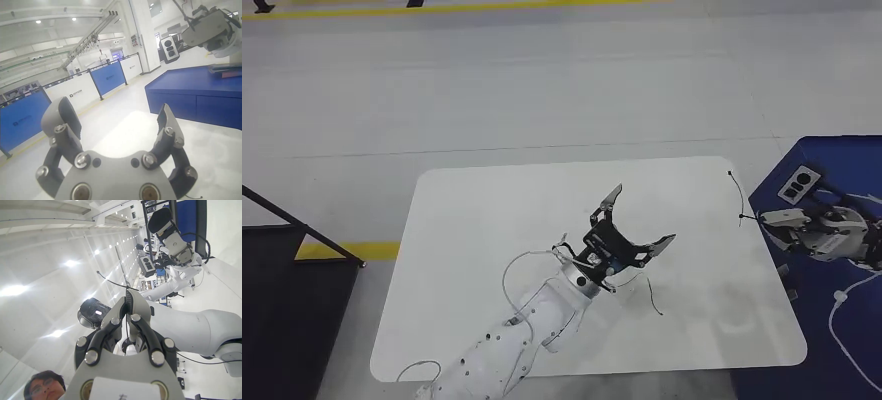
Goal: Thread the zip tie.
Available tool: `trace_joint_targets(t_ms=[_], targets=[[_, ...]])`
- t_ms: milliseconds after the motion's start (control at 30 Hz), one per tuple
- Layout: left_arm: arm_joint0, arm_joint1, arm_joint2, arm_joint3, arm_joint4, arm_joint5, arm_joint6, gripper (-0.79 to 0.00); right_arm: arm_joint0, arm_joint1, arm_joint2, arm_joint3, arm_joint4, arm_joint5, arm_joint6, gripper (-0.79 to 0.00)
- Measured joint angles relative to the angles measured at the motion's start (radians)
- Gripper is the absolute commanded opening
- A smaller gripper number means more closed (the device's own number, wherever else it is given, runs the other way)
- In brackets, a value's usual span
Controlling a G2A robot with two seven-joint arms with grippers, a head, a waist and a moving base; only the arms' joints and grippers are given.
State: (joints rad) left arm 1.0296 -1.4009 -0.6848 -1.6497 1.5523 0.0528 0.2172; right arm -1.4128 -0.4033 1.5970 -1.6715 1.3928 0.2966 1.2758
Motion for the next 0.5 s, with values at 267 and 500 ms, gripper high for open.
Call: trace_joint_targets(t_ms=[267, 500], targets=[[-0.022, -0.04, 0.093, 0.007, 0.111, 0.046, 0.039, 0.0, 0.02, -0.026, -0.071, -0.034, 0.029, 0.067, -0.087, -0.785], [-0.027, -0.077, 0.107, 0.047, 0.062, 0.119, 0.131, -0.071, 0.062, -0.046, -0.113, -0.022, 0.035, 0.105, -0.085, -0.785]])
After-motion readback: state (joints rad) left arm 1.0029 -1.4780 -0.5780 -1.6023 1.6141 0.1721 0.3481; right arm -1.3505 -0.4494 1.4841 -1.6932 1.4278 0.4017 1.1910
